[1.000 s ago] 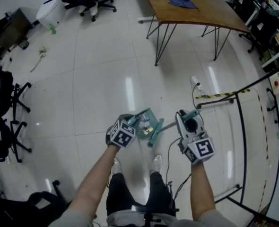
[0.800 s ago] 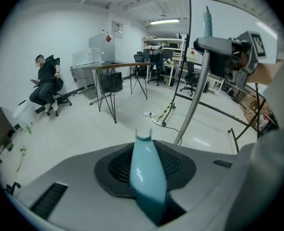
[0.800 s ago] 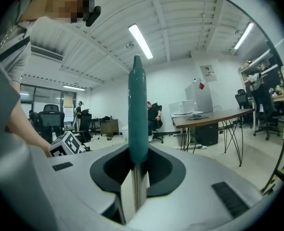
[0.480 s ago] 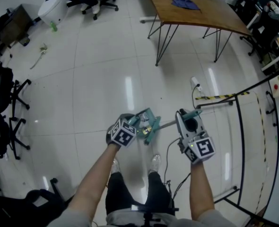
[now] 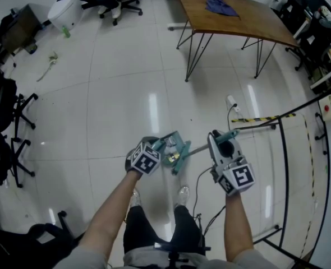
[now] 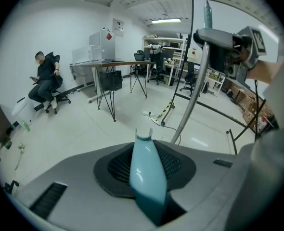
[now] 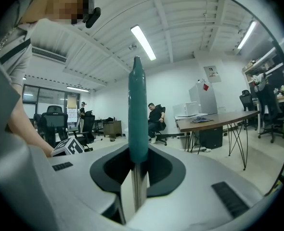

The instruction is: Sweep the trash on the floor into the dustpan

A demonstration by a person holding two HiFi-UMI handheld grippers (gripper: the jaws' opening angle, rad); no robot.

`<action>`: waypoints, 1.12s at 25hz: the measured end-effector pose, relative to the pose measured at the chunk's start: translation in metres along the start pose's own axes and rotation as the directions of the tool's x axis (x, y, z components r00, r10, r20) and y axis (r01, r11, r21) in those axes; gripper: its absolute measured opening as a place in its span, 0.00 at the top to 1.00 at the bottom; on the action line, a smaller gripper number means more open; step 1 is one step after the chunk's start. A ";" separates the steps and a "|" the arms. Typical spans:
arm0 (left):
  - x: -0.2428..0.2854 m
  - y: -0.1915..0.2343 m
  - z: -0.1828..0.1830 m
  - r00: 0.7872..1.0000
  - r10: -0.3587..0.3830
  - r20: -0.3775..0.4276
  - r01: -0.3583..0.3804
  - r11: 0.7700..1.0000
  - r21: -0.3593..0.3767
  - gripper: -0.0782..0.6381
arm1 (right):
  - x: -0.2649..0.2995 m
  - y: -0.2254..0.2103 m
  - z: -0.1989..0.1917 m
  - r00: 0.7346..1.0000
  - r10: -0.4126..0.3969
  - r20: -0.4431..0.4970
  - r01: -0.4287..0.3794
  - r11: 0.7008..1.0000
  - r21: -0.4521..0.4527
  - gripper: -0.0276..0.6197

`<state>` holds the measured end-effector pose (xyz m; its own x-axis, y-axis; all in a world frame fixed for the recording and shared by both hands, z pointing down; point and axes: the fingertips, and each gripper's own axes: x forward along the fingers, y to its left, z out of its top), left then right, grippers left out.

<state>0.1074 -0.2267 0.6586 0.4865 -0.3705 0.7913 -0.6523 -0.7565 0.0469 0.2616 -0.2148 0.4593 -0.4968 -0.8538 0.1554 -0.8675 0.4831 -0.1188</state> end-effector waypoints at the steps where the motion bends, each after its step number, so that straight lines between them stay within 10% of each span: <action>1: 0.000 0.000 0.000 1.000 -0.004 -0.004 0.004 1.000 -0.002 0.74 | 0.002 0.001 0.001 1.000 0.010 0.000 -0.010 1.000 -0.003 0.86; 9: -0.031 -0.005 0.008 0.964 -0.256 0.075 0.256 0.967 0.006 0.50 | 0.040 0.045 0.015 0.994 0.105 0.011 -0.103 0.991 -0.086 0.86; 16: -0.061 0.039 -0.002 0.880 -0.452 0.146 0.430 0.888 0.161 0.57 | 0.085 0.085 0.011 0.997 0.082 -0.003 -0.082 0.988 -0.135 0.86; 20: -0.048 0.062 -0.013 0.866 -0.474 0.160 0.434 0.871 0.229 0.72 | 0.098 0.098 0.011 0.999 0.042 0.025 -0.038 0.990 -0.135 0.86; 28: 0.002 0.022 -0.045 0.756 -0.653 -0.057 0.596 0.649 0.472 0.52 | 0.109 0.118 0.011 0.999 0.017 0.047 -0.012 0.992 -0.125 0.86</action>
<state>0.0678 -0.2202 0.6891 0.7602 0.2444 0.6019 0.1407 -0.9665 0.2147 0.1049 -0.2533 0.4516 -0.5101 -0.8534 0.1071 -0.8582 0.5133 0.0029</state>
